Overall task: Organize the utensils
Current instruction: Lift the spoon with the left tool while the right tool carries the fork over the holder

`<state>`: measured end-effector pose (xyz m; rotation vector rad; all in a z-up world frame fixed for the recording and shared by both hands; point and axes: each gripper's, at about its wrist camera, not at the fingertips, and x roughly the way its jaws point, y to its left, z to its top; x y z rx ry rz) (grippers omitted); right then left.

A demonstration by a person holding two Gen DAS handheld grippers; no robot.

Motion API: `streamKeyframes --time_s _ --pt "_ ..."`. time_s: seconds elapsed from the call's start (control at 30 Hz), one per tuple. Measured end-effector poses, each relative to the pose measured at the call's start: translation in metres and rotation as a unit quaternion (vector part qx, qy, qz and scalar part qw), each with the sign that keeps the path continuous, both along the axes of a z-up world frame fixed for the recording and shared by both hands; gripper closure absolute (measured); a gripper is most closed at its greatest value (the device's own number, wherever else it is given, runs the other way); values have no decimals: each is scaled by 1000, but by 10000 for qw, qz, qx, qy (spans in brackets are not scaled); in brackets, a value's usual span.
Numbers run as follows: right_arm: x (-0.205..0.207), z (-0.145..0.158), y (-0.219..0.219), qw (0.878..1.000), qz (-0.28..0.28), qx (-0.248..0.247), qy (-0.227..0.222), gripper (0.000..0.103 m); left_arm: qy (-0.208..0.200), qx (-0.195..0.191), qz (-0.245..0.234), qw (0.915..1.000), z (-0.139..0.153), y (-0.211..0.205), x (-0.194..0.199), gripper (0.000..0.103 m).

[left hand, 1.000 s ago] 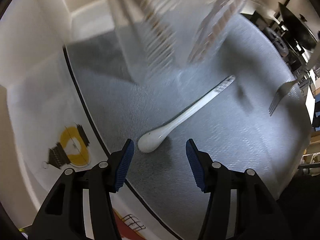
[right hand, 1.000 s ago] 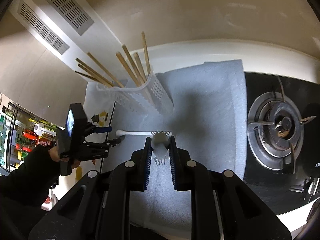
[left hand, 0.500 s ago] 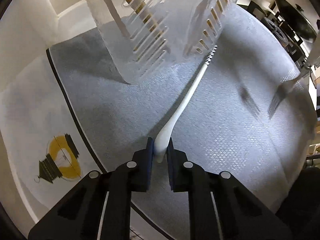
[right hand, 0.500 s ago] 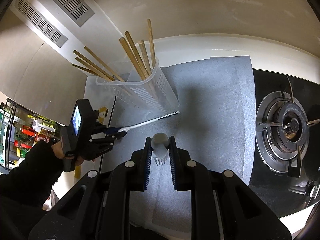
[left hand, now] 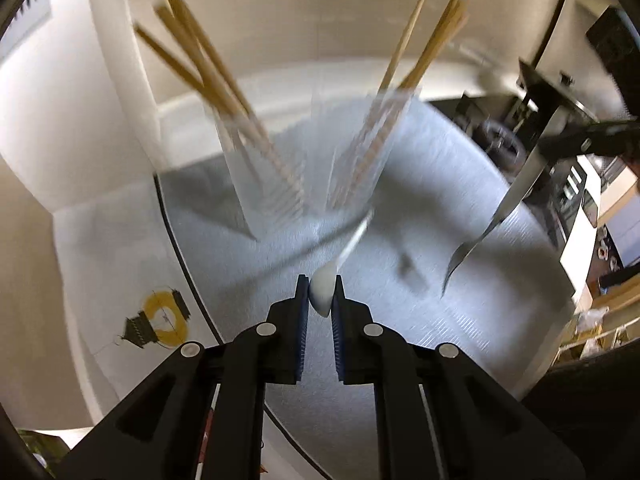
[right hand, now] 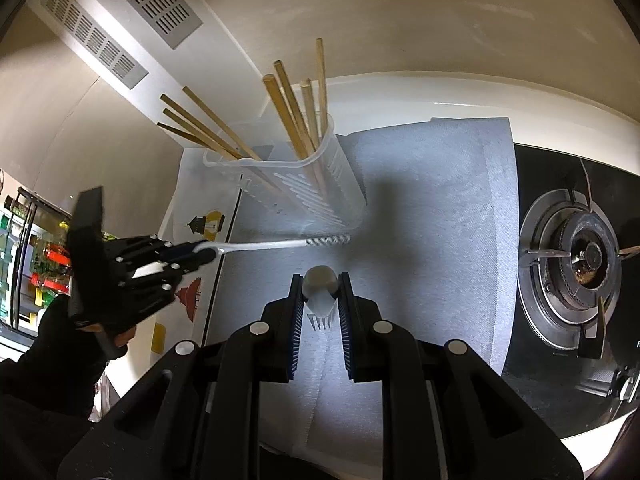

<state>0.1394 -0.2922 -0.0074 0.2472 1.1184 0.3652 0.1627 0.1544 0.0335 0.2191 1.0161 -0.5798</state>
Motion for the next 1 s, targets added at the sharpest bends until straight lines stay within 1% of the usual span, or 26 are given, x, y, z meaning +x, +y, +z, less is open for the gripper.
streamKeyframes --time_s 0.13,0.23,0.43,0.57,0.7,0.83,1.0 --pt "-2 4 5 9999 91 -1 -70 85 -305 -111 60 9995 20 -7 -4 93" --pt "-5 12 8 9996 151 23 -232 85 -455 -181 116 9987 36 -7 -5 93" --pt "-13 36 17 9976 284 5 -634 85 -756 -321 183 9965 69 -4 -18 93" --pt "-15 60 21 9946 370 -47 -967 85 -950 -396 238 9944 98 1 -26 93" --pt "-14 85 25 9898 427 -121 -1356 85 -1200 -368 330 9915 134 3 -30 94" --pt "-7 108 29 9843 418 -177 -1705 85 -1400 -308 436 9887 166 3 -26 94" --pt "4 134 37 9765 409 -194 -2106 86 -1659 -149 543 9845 195 0 -14 94"
